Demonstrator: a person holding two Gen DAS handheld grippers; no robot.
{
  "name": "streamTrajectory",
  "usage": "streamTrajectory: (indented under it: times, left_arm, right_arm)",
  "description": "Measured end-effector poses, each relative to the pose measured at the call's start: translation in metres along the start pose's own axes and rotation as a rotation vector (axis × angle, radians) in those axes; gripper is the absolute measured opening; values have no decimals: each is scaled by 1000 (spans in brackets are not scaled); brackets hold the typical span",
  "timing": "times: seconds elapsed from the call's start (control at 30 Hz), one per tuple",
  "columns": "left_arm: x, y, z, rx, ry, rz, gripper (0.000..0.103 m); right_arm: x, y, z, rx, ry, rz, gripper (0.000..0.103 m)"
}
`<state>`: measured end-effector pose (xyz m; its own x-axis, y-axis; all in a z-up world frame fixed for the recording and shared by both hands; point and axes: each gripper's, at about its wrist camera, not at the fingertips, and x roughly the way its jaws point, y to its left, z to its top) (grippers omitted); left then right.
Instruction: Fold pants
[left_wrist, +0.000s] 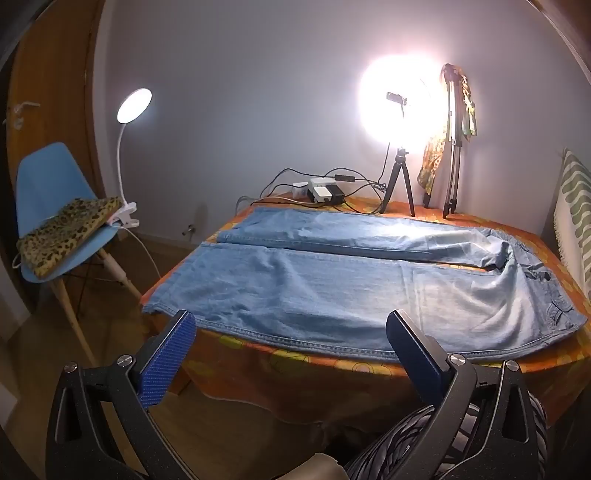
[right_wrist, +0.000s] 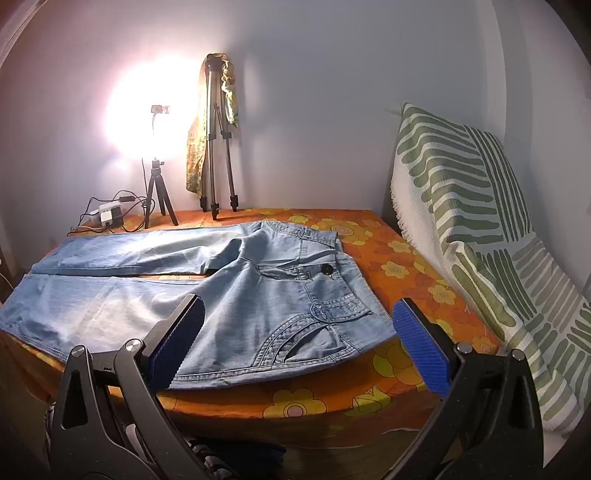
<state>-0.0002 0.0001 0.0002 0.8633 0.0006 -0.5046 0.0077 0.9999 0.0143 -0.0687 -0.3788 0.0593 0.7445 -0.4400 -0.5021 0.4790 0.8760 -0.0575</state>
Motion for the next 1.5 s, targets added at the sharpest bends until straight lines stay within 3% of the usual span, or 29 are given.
streamTrajectory:
  times: [1.5]
  left_arm:
    - [-3, 8, 6, 5, -29, -2, 103]
  right_arm:
    - [-1, 4, -4, 0, 5, 28, 103]
